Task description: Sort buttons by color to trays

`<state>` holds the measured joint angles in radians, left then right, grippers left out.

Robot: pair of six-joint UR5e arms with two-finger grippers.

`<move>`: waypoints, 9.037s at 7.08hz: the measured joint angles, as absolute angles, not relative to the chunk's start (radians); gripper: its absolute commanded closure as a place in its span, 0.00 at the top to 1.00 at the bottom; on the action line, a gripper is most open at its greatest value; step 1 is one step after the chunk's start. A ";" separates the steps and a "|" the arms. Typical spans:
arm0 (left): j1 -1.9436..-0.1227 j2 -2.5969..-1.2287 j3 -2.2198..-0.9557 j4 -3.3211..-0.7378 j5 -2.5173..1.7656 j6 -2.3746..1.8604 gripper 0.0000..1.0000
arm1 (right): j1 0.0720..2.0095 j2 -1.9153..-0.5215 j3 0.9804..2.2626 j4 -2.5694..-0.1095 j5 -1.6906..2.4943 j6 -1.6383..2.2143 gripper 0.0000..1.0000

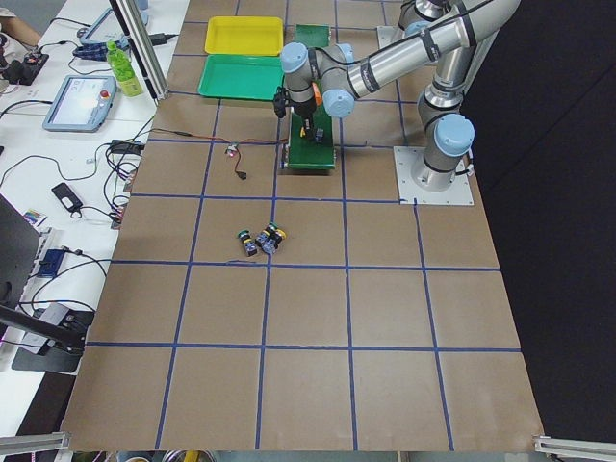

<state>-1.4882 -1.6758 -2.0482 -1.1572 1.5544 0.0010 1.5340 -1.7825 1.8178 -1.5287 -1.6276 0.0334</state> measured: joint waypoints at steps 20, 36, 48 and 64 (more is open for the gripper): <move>-0.993 -2.212 -1.540 -0.959 1.642 1.203 0.00 | 1.534 -1.782 1.818 -1.528 -1.628 0.037 1.00; -1.484 -1.697 -2.044 -1.040 1.605 0.022 1.00 | 1.535 -1.796 1.806 -1.516 -1.639 0.029 1.00; -0.960 -2.054 -1.686 -0.958 1.570 0.883 1.00 | 1.538 -1.866 1.817 -1.448 -1.568 0.033 1.00; -0.951 -2.078 -1.692 -1.032 1.572 1.249 1.00 | 1.541 -1.814 1.882 -1.602 -1.543 0.038 1.00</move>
<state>-0.9511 -2.0780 -1.6916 -1.0317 1.5716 1.2488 1.5414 -1.8141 1.8816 -1.6016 -1.5430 0.0383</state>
